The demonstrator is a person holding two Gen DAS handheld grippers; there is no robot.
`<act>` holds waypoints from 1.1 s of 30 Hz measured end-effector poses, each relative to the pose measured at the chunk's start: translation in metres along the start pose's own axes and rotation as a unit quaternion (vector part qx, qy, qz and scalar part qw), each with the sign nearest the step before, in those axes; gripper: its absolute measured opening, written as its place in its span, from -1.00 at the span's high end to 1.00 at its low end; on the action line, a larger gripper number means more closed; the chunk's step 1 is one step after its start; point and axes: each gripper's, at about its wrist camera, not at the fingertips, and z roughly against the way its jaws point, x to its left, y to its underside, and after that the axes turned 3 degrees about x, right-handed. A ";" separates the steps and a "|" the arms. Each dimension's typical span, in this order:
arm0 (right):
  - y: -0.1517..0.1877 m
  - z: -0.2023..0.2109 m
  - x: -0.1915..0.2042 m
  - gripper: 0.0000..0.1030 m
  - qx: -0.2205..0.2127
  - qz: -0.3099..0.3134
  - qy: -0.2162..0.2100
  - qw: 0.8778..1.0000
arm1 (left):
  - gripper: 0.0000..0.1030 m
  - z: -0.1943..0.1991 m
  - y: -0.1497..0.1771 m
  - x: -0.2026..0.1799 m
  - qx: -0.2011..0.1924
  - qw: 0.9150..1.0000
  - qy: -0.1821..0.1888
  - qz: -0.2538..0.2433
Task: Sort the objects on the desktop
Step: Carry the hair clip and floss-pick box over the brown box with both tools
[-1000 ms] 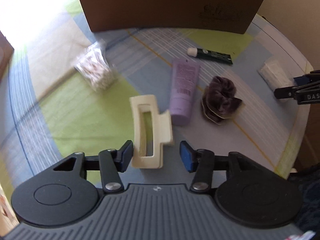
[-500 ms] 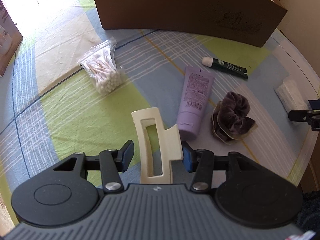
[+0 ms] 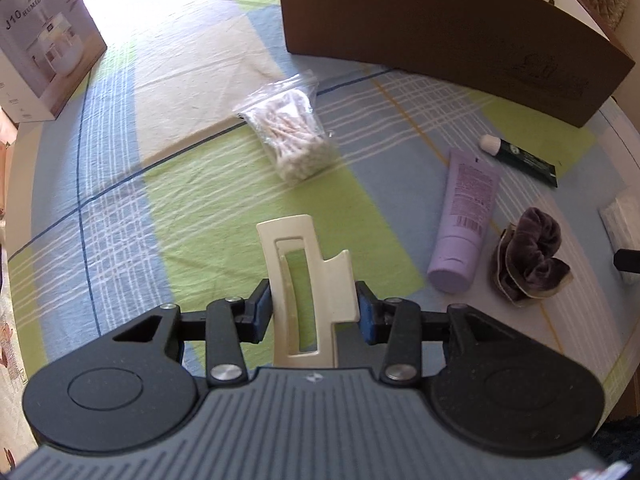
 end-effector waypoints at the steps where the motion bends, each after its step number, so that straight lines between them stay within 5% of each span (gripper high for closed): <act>1: -0.001 -0.001 0.001 -0.35 -0.002 0.003 0.000 1.000 | 0.27 0.000 0.000 0.000 0.000 1.000 0.000 0.002; 8: -0.005 -0.008 0.006 -0.31 -0.019 0.030 0.027 0.999 | 0.25 -0.002 -0.003 -0.001 -0.005 1.000 -0.004 0.006; 10: -0.003 -0.007 0.009 -0.07 -0.032 0.045 0.026 0.998 | 0.25 -0.003 -0.004 -0.001 -0.009 1.000 -0.005 0.006; 18: -0.005 -0.004 0.013 -0.06 -0.022 0.051 0.030 0.998 | 0.29 0.000 -0.004 -0.006 -0.015 1.000 -0.015 -0.003; 33: -0.015 0.029 0.013 -0.07 -0.045 0.024 -0.025 0.998 | 0.29 0.043 -0.012 -0.004 -0.060 0.998 0.004 -0.007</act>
